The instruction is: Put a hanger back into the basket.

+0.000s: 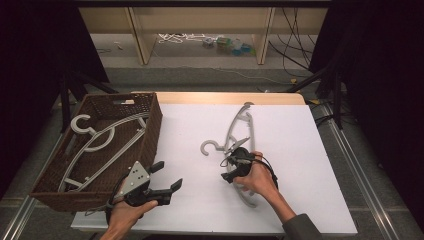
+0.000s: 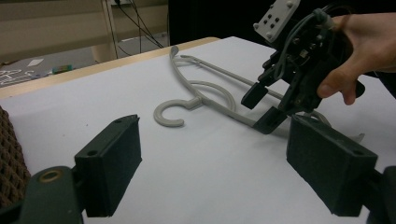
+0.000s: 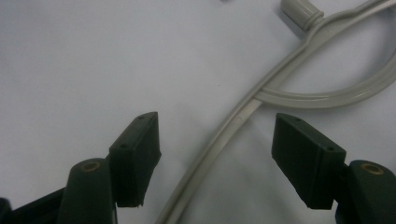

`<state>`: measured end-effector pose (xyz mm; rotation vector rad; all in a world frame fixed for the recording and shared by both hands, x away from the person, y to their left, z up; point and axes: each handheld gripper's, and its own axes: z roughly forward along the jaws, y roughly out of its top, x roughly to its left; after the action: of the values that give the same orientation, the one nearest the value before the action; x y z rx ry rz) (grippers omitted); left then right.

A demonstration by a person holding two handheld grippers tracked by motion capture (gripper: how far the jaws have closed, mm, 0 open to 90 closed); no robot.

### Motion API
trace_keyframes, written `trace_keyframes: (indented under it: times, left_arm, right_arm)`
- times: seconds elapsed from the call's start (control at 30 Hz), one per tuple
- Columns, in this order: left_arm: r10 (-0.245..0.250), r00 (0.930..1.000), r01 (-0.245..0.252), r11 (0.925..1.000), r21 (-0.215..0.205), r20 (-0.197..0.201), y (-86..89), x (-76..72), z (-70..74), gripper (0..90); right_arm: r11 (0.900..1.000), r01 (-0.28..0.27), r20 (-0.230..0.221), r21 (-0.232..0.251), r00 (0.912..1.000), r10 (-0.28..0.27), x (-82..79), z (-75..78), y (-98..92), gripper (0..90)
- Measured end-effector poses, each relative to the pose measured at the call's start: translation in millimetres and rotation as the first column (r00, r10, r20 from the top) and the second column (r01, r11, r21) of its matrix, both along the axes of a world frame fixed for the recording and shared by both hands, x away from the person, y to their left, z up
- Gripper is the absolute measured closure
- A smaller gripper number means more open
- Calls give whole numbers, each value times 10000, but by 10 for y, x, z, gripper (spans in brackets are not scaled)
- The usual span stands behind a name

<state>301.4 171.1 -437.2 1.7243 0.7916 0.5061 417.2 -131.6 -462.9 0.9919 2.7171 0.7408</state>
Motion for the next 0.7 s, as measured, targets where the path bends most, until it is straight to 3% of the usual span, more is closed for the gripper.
trace_keyframes:
  times: [0.23, 0.33, 0.57, 0.7]
  left_arm:
    - [-65, 10000, 65, 10000, -33, -61, -5, 6, -6, 180]
    - [-44, 9999, 43, 10000, -20, -108, -6, 5, -8, 181]
    - [-112, 9999, 113, 9999, 82, -118, -13, 5, -15, 182]
    - [-102, 9998, 103, 9999, 97, -147, -16, 9, -21, 183]
  right_arm:
    - [9995, -130, -757, -286, 9971, 108, 154, -39, 26, 488]
    - [9982, -189, -624, -574, 9979, 153, 163, -34, 38, 539]
    - [9942, -54, -653, -1071, 9979, -16, 168, -19, 106, 554]
    - [9940, 191, -784, -1076, 9965, -276, 183, -14, 125, 554]
